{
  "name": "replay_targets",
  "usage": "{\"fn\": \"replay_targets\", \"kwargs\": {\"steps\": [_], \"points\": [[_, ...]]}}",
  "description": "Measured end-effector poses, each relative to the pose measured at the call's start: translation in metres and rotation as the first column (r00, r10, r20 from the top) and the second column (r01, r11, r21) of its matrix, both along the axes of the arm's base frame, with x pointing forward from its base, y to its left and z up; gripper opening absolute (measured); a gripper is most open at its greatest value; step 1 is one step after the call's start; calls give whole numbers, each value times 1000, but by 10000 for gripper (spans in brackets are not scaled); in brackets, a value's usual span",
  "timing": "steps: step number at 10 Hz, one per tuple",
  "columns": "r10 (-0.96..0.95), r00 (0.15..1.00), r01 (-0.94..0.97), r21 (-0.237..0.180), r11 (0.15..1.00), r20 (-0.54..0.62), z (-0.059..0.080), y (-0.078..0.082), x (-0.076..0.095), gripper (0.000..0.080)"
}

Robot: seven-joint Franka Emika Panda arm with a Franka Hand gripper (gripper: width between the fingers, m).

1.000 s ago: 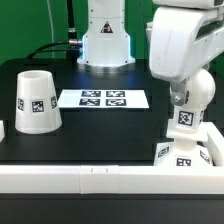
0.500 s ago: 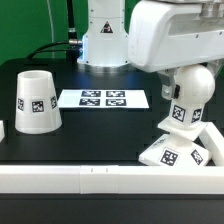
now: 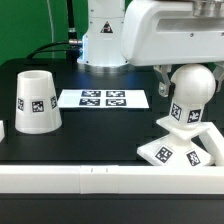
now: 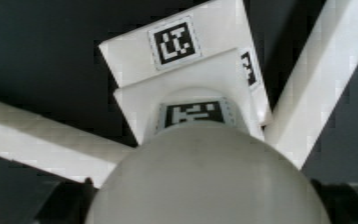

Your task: Assemble lamp

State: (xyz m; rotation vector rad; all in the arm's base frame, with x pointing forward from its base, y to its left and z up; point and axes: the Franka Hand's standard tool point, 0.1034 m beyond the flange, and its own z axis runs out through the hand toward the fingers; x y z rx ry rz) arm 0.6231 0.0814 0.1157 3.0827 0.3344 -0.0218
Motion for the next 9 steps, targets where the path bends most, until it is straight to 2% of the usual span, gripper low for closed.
{"fn": "replay_targets", "kwargs": {"steps": [2,4,5,6,8,9], "points": [[-210,978,209,44,977,17,-1,-3,0,579],[-343,939,342,59,938,9,-4,-1,-3,579],[-342,940,340,59,938,8,-4,-1,-3,579],[-340,940,339,59,939,8,-4,-1,-3,672],[-297,955,296,58,953,6,-2,-1,-7,697],[-261,965,260,55,964,2,1,-3,-17,697]]}}
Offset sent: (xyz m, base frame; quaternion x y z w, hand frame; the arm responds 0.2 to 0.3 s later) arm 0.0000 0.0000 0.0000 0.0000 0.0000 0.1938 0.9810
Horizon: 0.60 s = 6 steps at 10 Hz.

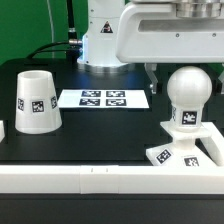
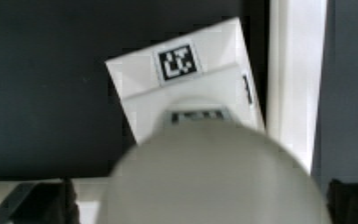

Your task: Assemble lamp

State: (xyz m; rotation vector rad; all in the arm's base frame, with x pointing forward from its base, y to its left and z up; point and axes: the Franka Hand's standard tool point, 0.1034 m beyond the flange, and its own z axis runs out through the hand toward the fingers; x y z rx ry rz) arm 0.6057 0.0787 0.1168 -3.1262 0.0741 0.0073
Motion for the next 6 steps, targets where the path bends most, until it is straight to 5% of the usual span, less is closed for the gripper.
{"fn": "replay_targets", "kwargs": {"steps": [2,5,6], "points": [[83,997,-83,5,997,4,0,-9,-22,699],[75,997,-75,2,997,-27,-6,-57,-46,699],[78,997,-78,3,997,-27,-6,-55,-46,699]]}}
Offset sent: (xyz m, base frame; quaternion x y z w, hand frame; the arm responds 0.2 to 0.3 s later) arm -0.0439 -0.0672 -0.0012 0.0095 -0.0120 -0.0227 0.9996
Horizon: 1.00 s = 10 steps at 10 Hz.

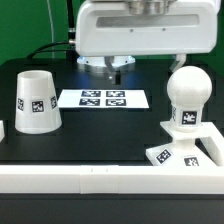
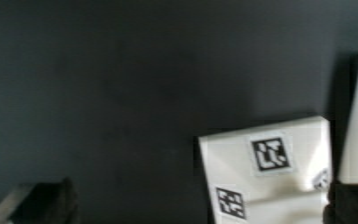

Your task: Assemble lamp

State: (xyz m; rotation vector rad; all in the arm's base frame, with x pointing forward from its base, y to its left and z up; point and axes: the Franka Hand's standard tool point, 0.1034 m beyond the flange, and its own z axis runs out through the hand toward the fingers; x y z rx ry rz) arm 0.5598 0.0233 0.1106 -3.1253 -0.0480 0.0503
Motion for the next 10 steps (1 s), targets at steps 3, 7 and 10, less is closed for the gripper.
{"fn": "replay_targets", "kwargs": {"steps": [3,7,10], "points": [[1,1000,-1,0,1000,-2,-1,1,0,699],[66,998,-66,11,998,-6,0,-12,-12,699],[130,991,-129,29,991,-26,7,-81,-56,699]]}}
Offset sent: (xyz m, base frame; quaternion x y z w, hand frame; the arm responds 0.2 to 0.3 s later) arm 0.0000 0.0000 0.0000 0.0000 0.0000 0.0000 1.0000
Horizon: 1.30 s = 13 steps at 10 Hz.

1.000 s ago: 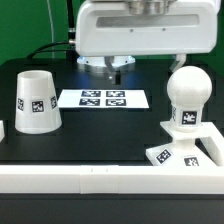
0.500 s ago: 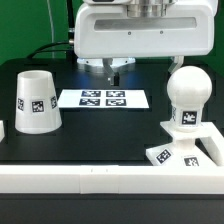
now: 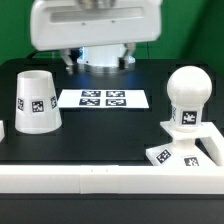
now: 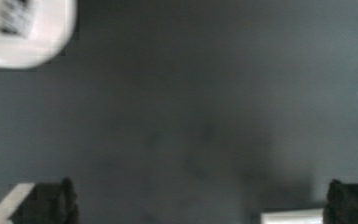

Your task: Assemble lamp

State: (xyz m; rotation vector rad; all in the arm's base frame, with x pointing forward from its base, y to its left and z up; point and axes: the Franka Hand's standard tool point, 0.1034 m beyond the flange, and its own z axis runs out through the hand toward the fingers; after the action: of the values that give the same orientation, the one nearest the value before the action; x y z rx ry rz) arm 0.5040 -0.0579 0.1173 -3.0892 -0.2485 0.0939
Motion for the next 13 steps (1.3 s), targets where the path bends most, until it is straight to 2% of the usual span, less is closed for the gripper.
{"fn": "replay_targets", "kwargs": {"steps": [1,3,6,8,10,12,13], "points": [[-23,1000,23,-4,1000,-6,-1,-15,-6,699],[-9,1000,9,-2,1000,-6,-2,-8,-5,699],[-3,1000,3,-2,1000,-7,-2,-9,-7,699],[5,1000,-5,2,1000,-18,1,-20,-29,699],[24,999,-24,7,1000,-34,-3,-34,-45,699],[36,999,-36,5,999,-29,-1,-51,-48,699],[39,999,-39,5,999,-36,-5,-57,-52,699]]}}
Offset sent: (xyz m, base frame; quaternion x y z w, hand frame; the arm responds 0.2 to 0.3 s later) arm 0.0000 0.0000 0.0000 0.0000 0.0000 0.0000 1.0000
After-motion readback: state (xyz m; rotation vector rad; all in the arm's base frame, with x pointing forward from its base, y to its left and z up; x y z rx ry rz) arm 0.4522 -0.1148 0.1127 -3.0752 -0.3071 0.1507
